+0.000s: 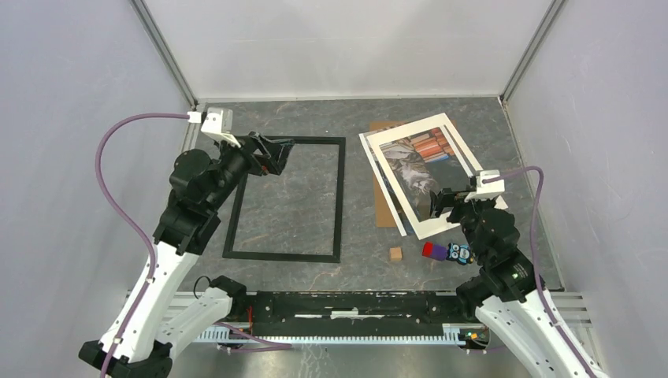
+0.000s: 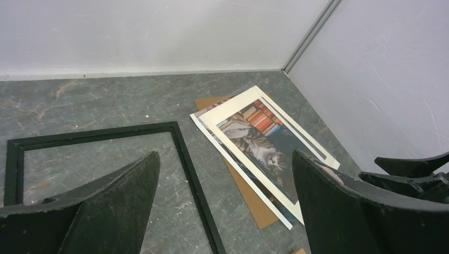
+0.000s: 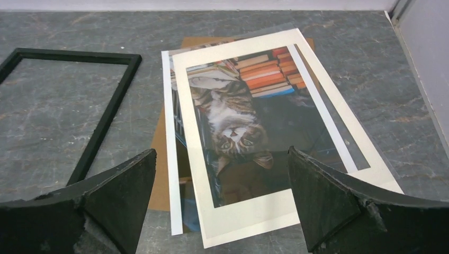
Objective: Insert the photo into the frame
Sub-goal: Adjust the photo frame item at the center of the board.
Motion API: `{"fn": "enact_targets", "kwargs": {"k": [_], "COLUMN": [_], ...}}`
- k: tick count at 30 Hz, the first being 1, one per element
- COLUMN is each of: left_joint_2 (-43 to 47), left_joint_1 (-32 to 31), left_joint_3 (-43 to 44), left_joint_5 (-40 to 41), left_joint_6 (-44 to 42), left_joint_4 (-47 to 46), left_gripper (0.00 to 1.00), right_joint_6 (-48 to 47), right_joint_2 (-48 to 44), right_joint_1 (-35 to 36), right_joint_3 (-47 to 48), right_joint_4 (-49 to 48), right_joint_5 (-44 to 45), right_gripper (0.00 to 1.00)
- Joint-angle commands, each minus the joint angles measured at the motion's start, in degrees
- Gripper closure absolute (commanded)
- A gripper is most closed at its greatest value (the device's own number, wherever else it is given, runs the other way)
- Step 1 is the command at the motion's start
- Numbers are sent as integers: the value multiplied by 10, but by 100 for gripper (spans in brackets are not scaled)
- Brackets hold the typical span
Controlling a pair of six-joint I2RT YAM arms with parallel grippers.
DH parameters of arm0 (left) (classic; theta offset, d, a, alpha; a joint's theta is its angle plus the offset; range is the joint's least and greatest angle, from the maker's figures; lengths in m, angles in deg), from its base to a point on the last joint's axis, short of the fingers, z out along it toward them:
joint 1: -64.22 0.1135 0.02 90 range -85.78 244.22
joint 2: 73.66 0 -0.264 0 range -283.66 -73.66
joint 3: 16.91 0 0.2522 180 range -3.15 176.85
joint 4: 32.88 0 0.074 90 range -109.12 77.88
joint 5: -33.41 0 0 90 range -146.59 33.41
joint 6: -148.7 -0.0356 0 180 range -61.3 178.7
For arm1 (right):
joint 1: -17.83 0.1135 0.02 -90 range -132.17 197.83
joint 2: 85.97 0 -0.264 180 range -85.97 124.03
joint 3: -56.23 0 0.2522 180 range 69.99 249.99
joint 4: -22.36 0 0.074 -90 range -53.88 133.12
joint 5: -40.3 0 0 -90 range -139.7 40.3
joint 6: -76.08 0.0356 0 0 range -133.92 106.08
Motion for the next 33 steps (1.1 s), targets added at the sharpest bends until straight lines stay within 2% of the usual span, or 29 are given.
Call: {"fn": "enact_targets", "kwargs": {"k": [1, 8, 18, 21, 26, 33], "left_joint_2": [-25, -71, -168, -183, -219, -277], "left_joint_1": [-6, -15, -16, -16, -17, -17], "left_joint_3": [13, 31, 71, 67, 76, 78], "left_joint_5": [-38, -77, -162, -176, -203, -232], "left_joint_6": [-7, 7, 21, 37, 53, 74], "left_joint_4": [-25, -5, 38, 30, 37, 39], "left_gripper": [0, 0, 0, 0, 0, 0], "right_joint_6": [9, -23, -36, -25, 22, 73], "right_joint_2": [29, 117, 289, 345, 424, 533], "right_joint_1": [3, 3, -13, -64, -199, -320], "right_joint_3": [-14, -10, 10, 24, 39, 105], "right_joint_4": [-13, -26, -119, -136, -179, -169], "right_joint_5": [47, 16, 65, 25, -78, -73], "right_gripper": [2, 2, 2, 2, 2, 2]}}
